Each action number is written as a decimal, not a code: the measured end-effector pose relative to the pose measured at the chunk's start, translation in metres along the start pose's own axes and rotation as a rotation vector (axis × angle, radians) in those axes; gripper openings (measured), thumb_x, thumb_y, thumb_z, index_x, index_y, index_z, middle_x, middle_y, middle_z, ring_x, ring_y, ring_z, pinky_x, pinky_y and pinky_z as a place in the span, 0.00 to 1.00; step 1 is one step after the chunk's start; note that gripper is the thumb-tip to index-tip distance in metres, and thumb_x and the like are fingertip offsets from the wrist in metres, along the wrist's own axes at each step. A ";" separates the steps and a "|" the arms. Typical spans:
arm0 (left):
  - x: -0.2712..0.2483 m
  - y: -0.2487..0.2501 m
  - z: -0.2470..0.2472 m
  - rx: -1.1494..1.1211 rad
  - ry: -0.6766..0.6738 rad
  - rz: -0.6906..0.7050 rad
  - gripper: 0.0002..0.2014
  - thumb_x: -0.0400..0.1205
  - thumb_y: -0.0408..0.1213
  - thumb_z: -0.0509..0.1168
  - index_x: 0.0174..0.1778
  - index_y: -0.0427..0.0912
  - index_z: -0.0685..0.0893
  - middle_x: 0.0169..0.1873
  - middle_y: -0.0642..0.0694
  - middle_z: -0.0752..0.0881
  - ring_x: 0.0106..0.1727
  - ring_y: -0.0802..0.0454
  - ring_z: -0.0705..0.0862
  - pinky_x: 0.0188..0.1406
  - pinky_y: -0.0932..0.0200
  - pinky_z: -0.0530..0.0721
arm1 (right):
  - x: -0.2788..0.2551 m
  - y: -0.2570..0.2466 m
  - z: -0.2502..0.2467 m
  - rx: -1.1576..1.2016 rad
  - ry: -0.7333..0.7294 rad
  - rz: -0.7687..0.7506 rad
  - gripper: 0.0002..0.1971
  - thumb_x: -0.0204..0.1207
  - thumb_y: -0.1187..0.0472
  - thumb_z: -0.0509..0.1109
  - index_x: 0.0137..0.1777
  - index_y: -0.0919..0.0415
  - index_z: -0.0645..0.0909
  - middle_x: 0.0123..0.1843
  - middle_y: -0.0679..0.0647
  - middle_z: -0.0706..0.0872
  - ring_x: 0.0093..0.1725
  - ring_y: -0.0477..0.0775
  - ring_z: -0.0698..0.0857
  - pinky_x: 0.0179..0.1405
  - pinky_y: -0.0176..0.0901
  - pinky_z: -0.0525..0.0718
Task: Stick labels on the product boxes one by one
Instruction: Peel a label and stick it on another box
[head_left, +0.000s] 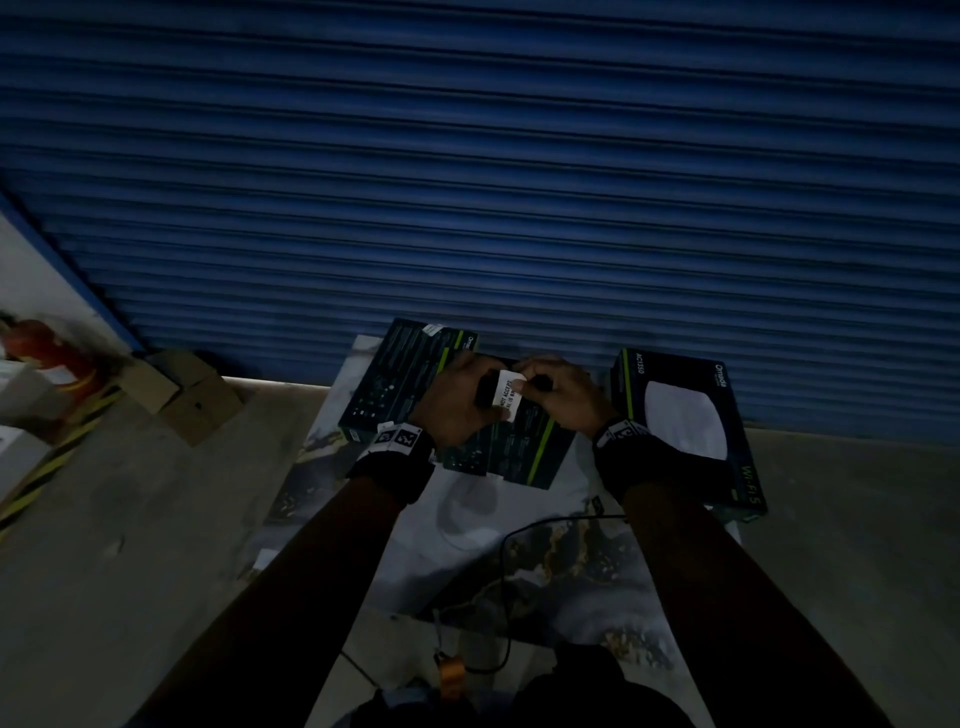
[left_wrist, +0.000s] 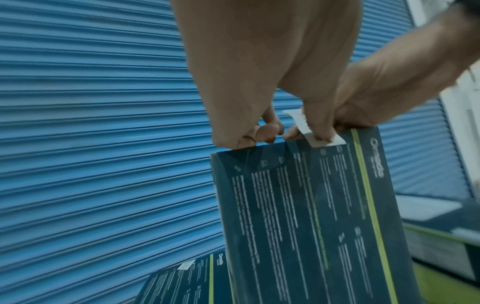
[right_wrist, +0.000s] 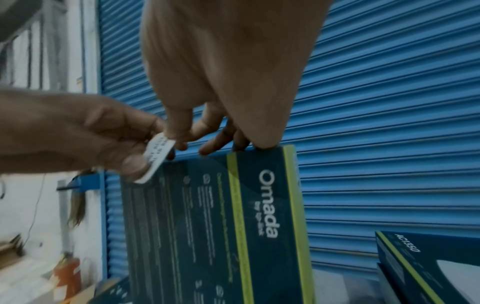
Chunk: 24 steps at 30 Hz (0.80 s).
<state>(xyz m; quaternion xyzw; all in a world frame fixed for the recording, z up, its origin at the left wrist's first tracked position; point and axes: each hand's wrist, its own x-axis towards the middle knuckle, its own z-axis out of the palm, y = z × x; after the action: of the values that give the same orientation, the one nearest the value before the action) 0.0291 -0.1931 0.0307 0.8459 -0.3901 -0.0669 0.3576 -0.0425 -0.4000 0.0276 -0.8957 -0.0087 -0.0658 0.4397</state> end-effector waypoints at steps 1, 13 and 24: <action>0.001 0.000 0.000 0.012 0.001 -0.008 0.32 0.72 0.42 0.83 0.72 0.46 0.81 0.62 0.44 0.79 0.62 0.45 0.82 0.64 0.47 0.83 | 0.001 0.001 0.002 -0.012 0.021 -0.004 0.07 0.82 0.61 0.75 0.54 0.65 0.90 0.65 0.56 0.86 0.65 0.47 0.81 0.69 0.33 0.75; 0.013 -0.005 0.003 0.124 -0.014 0.003 0.29 0.70 0.43 0.84 0.65 0.43 0.84 0.63 0.42 0.81 0.60 0.41 0.84 0.60 0.42 0.86 | 0.005 0.004 0.003 -0.052 0.082 -0.024 0.07 0.83 0.65 0.73 0.49 0.72 0.85 0.61 0.63 0.86 0.60 0.58 0.85 0.59 0.22 0.74; 0.020 -0.005 0.002 0.156 -0.054 -0.020 0.30 0.71 0.45 0.84 0.66 0.42 0.82 0.64 0.41 0.77 0.58 0.37 0.84 0.56 0.40 0.86 | 0.014 0.012 0.004 -0.092 0.101 -0.048 0.04 0.81 0.64 0.75 0.48 0.66 0.86 0.52 0.61 0.86 0.51 0.59 0.86 0.56 0.55 0.85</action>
<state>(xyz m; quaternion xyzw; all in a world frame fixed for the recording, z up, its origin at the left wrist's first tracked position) 0.0453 -0.2057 0.0294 0.8730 -0.3949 -0.0625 0.2792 -0.0275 -0.4045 0.0178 -0.9101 -0.0050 -0.1218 0.3962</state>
